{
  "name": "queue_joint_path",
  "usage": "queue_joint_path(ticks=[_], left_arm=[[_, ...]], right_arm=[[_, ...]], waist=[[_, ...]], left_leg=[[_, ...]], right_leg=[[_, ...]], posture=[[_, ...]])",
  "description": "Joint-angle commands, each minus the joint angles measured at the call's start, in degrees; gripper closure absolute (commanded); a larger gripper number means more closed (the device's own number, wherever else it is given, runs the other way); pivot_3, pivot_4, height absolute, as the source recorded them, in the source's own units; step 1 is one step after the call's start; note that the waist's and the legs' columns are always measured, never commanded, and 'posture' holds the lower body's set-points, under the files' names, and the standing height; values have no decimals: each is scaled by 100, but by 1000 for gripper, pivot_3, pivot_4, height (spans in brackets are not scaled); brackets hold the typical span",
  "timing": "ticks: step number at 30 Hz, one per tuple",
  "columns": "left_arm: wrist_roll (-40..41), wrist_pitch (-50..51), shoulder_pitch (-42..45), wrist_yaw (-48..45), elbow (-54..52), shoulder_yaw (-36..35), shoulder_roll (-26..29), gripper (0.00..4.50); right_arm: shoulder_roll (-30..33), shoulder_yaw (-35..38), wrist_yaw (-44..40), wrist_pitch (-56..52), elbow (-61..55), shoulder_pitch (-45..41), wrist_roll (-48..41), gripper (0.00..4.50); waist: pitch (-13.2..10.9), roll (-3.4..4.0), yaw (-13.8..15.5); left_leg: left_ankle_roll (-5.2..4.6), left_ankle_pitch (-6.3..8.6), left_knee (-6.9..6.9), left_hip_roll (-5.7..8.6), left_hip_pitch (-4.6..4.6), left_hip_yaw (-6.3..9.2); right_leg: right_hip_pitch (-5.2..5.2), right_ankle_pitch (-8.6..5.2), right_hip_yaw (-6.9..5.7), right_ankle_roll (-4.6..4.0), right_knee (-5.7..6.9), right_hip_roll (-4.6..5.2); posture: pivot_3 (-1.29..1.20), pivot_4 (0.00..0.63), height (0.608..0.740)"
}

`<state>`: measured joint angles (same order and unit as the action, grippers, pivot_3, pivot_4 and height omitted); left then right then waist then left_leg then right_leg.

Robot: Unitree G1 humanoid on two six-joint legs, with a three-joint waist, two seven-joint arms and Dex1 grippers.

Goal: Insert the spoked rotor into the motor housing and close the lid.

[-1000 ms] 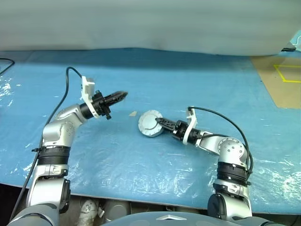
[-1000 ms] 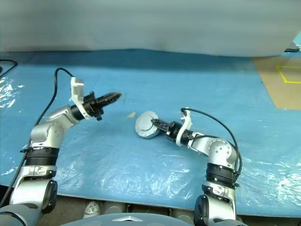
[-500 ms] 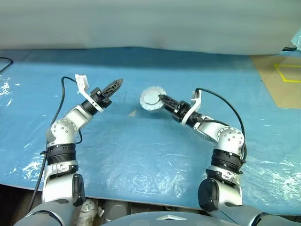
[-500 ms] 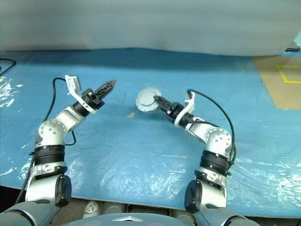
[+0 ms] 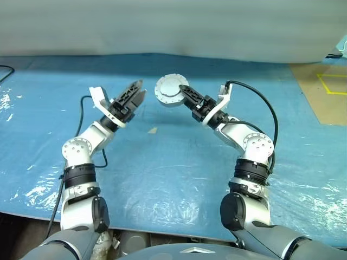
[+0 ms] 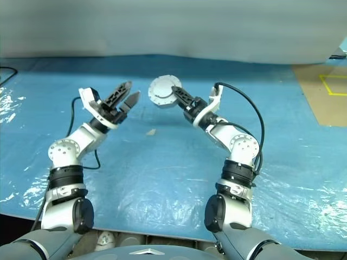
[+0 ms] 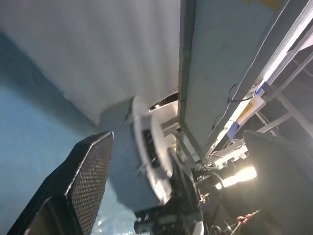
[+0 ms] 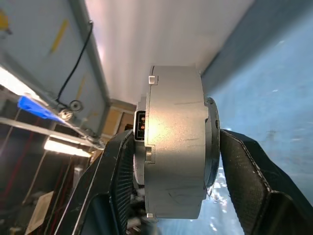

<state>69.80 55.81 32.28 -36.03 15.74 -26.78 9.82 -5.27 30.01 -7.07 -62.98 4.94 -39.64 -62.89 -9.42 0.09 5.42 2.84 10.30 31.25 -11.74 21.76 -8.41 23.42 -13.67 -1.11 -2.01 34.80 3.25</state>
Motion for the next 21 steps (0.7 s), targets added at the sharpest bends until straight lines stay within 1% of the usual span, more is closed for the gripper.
queue_joint_path(ticks=[1, 3, 7, 15, 21], left_arm=[[358, 83, 34, 89, -170, -58, -160, 14], [365, -4, 59, 152, -111, -47, -312, 14], [311, -70, 182, -123, -54, 89, -424, 14], [95, 21, 469, -445, 589, 226, -472, 14], [160, 148, 419, -482, 763, 36, -335, 14]], right_arm=[[47, -186, -25, -14, -380, -236, -517, 2152], [52, -284, 44, -26, -410, -280, -611, 2152], [106, -509, 89, -69, -411, -260, -651, 2152], [259, -637, 181, -84, -438, -233, -802, 2152], [252, -696, 302, -64, -528, -158, -902, 2152]], waist=[[-2, -4, 13], [-2, -4, 11], [-3, -5, 10], [-3, -5, 10], [-3, -5, 0]], left_leg=[[0, 0, 5, -1, 4, 4], [0, 0, 9, 1, 5, 5], [0, 0, 16, 2, 6, 6], [0, 0, 18, 2, 8, 6], [0, 0, 18, 1, 7, 7]], right_leg=[[0, 0, -5, 0, 1, 0], [-2, 3, -6, 4, 2, 4], [-3, 6, -5, 10, 3, 5], [-3, 8, -5, 13, 3, 4], [-3, 8, -6, 13, 4, 3]], posture=[[0, 150, 740], [0, 150, 740], [0, 150, 740], [0, 150, 740], [0, 150, 740]])
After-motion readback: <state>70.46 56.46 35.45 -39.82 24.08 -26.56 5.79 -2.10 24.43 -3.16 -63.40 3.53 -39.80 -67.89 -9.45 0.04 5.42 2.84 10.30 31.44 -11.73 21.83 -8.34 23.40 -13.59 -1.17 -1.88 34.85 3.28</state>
